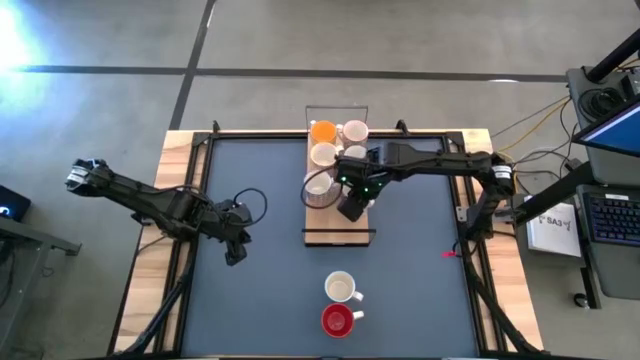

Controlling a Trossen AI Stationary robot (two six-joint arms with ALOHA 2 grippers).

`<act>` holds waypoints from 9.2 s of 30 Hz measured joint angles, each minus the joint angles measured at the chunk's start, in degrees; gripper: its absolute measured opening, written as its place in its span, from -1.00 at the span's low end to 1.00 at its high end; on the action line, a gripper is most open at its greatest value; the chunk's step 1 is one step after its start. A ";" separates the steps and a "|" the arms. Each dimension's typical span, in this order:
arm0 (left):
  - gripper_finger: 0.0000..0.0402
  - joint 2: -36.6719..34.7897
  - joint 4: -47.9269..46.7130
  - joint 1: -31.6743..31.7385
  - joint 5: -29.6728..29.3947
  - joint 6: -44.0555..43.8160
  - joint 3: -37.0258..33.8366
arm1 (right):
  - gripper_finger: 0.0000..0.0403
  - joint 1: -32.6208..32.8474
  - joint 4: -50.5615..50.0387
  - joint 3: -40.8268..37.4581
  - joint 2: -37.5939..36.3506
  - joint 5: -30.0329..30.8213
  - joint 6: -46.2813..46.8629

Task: Place coffee mugs
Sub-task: Put the green mug on the shelf

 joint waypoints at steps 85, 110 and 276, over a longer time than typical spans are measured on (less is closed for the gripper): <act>-0.85 3.15 7.88 -4.17 1.90 -14.23 4.33 | -0.80 32.75 9.62 0.28 9.23 2.91 38.22; -0.85 3.15 7.65 -5.14 3.13 -11.42 4.33 | -0.36 31.67 13.00 -3.06 9.23 6.26 46.35; -0.85 3.13 7.19 -5.09 -0.10 -8.41 4.31 | -0.94 8.17 3.17 -9.46 -3.82 5.42 19.21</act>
